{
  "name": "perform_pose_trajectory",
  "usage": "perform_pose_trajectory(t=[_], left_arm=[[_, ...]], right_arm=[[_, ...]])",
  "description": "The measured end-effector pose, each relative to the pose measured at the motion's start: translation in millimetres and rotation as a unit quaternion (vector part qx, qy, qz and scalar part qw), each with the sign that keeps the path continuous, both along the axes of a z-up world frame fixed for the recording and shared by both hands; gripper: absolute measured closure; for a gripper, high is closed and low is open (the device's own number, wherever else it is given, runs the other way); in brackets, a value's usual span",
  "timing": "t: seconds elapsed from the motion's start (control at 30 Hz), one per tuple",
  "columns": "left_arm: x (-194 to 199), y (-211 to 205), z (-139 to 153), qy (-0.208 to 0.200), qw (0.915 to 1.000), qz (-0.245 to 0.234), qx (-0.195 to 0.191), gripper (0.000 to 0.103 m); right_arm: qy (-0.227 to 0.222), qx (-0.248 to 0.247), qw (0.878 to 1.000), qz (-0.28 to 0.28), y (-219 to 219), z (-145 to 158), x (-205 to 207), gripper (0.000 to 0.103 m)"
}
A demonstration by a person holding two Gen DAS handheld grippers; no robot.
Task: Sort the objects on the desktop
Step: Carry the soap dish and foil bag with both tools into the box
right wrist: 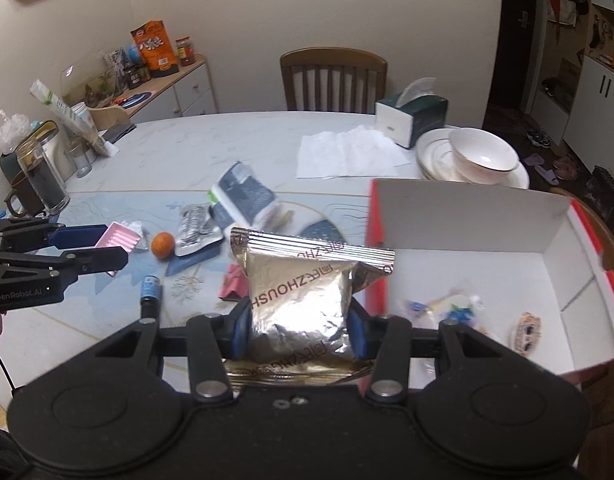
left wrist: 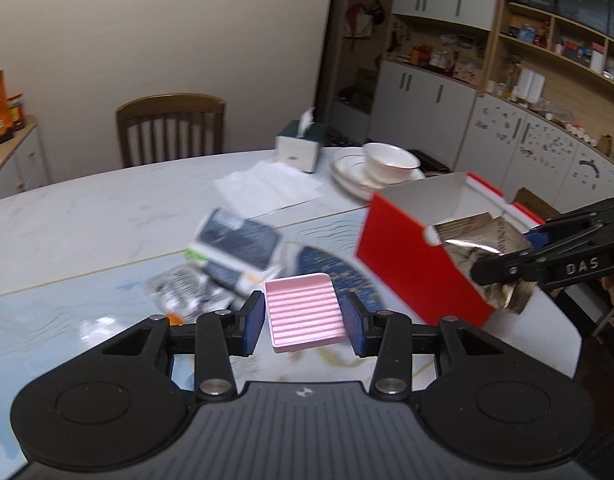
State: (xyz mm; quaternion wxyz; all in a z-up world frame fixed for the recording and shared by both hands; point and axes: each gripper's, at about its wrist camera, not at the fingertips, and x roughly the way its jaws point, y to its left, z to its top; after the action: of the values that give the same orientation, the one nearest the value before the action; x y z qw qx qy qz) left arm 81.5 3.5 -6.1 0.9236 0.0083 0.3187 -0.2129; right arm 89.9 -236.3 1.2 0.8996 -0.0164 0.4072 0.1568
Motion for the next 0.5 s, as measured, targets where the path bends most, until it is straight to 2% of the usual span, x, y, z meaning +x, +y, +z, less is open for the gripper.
perform_pose_trajectory(t=[0.3,0.5], left_arm=[[10,-65,11,-0.014,0.9993,-0.035,0.001,0.062],[18,-107,15,-0.021,0.9983,-0.054,0.006,0.062]], right_arm=[[-0.012,-0.001,1.000,-0.022,-52,4,-2,0.057],[-0.026,-0.021,0.999,-0.039,-84,2,-2,0.057]])
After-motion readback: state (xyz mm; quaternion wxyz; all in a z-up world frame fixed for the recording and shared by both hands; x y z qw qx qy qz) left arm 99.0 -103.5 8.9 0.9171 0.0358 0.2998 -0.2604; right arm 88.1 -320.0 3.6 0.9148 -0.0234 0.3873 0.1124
